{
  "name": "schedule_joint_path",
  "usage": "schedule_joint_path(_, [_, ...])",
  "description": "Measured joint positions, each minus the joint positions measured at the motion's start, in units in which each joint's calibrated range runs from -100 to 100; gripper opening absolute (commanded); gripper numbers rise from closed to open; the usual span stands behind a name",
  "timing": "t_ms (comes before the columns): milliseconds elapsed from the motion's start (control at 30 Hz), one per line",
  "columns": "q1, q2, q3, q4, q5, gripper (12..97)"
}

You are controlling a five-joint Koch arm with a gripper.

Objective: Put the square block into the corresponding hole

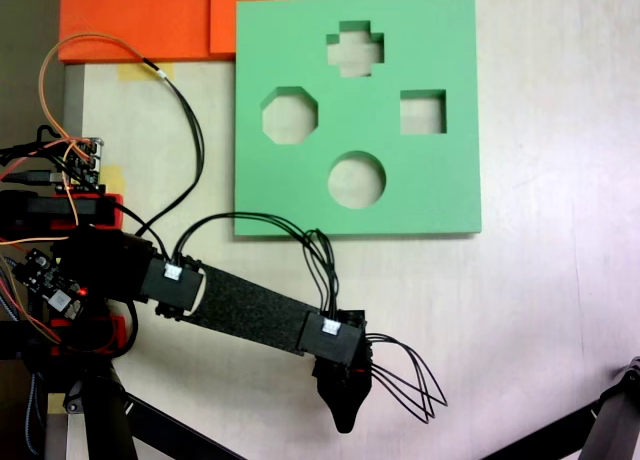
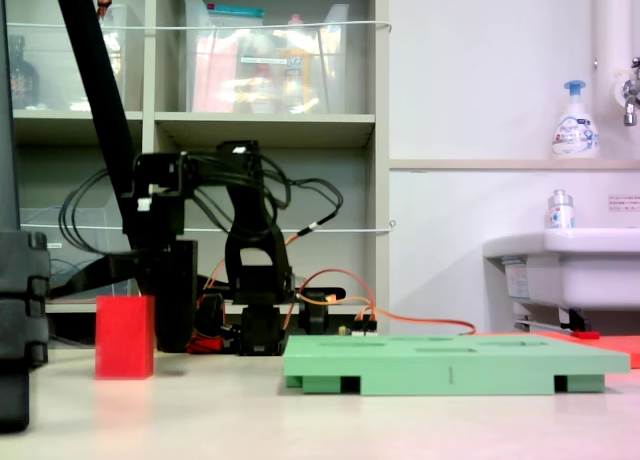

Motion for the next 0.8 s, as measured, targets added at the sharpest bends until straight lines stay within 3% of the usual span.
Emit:
schedule_joint_path(33, [0.00,0.00,0.00,0.00,0.00,91.4])
schedule_joint_path(100, [0.00,0.27,-0.69,0.00,0.00,70.9])
schedule_joint_path(267, [-0.44,0.27,-1.76,0.10,-0.10,68.2])
schedule_joint_path(500, [-0.59,0.41,-2.55,0.10,-0.15,49.8])
schedule_joint_path(800, [-0.78,0.14,-3.43,-0.10,-0.29,45.2])
